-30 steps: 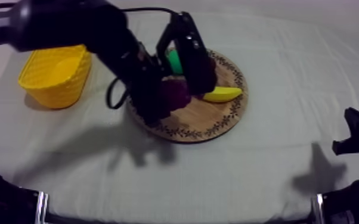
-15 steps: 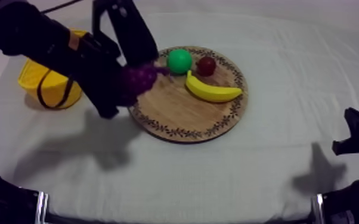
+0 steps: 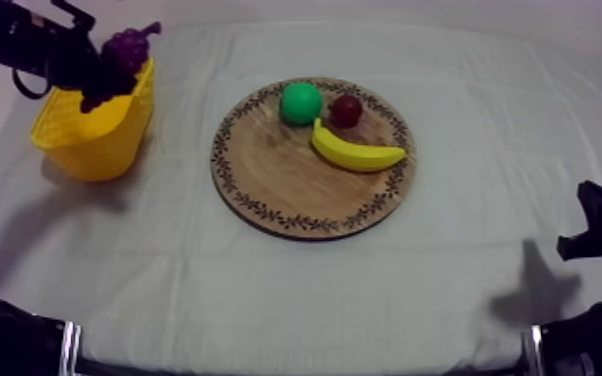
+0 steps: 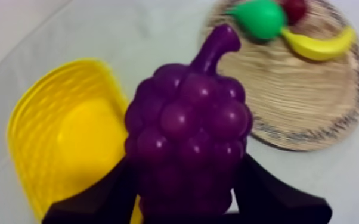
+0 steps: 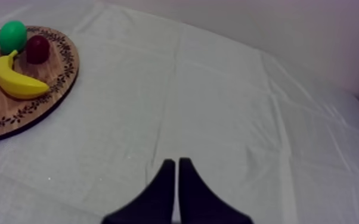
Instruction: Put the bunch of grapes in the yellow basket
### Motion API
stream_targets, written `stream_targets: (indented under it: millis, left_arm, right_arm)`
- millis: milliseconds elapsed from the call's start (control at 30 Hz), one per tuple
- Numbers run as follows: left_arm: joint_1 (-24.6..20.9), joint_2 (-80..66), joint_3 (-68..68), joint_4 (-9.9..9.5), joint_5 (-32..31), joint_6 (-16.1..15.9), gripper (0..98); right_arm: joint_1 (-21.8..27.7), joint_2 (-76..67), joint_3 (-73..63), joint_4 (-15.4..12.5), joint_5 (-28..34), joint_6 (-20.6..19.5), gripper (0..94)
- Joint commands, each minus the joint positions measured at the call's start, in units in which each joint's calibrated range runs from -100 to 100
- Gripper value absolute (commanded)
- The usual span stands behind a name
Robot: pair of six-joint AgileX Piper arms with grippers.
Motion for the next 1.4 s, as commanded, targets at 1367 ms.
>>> stream_targets:
  millis: [1367]
  left_arm:
    - [-11.5,32.4,-10.4,-0.56,-8.4,1.6,42.9]
  right_arm:
    - [0.0,0.0,0.0,0.0,0.0,0.0,0.3]
